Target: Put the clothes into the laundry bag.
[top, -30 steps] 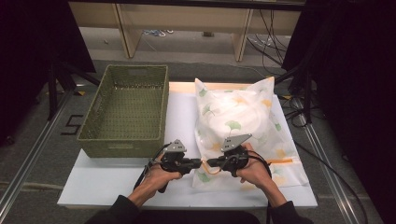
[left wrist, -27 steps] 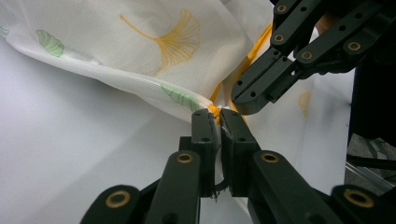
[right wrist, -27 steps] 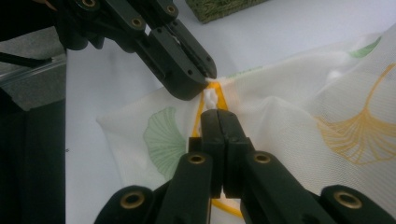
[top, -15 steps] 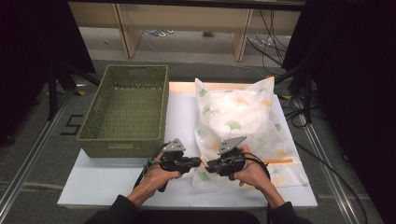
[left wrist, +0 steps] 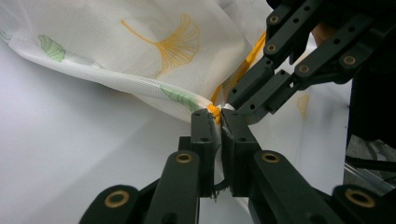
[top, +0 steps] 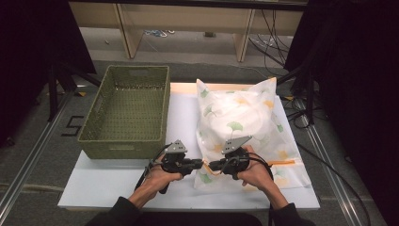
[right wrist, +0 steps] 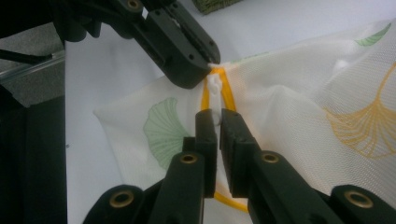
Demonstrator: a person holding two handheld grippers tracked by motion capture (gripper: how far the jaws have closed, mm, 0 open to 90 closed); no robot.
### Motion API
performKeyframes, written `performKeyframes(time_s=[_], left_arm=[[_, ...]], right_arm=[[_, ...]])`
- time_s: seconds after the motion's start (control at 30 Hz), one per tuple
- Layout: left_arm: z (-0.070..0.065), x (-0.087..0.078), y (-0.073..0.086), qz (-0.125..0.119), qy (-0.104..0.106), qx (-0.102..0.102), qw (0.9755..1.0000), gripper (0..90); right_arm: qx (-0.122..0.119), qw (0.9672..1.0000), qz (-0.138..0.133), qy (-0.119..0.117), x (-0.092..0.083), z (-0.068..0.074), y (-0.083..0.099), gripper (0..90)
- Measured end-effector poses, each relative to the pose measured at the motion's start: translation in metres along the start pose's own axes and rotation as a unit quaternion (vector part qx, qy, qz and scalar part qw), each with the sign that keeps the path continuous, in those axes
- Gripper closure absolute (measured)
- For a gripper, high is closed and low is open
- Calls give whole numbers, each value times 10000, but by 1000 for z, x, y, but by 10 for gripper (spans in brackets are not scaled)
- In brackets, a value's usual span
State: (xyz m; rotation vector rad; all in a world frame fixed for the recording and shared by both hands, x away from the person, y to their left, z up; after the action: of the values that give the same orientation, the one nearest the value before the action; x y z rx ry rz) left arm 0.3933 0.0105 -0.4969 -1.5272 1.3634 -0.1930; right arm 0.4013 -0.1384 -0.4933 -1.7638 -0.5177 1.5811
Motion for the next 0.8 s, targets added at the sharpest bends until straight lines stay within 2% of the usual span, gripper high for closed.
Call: performKeyframes(time_s=[0.17, 0.3, 0.43, 0.53, 0.8], left_arm=[[0, 0, 0, -3, -3, 7, 10000, 833], [1, 0, -1, -55, -3, -36, 10000, 834], [1, -1, -1, -61, -13, -49, 10000, 834], [1, 0, -1, -40, -1, -80, 10000, 834], [2, 1, 0, 16, 17, -119, 9999, 835]], right_arm=[[-31, 10000, -41, 49, -1, -2, -1, 889], [120, 9998, -147, 57, -5, -2, -2, 893], [139, 9996, -245, 20, -6, -3, -4, 894], [208, 9991, -352, 112, -8, -4, -5, 893], [404, 9974, -593, 100, -9, -5, -10, 892]])
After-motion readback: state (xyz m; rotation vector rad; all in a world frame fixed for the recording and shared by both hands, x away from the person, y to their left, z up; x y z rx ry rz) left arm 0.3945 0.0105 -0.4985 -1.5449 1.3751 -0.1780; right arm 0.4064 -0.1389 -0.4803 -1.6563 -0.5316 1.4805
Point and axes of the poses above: each handheld gripper's, and its own axes: x roughly forward along the jaws, y roughly out of its underside, z roughly to its left, the point moved 6 cm from there along x, roughly forward along the jaws, and after that the axes turned 11 degrees about -x, right-handed, at the moved point
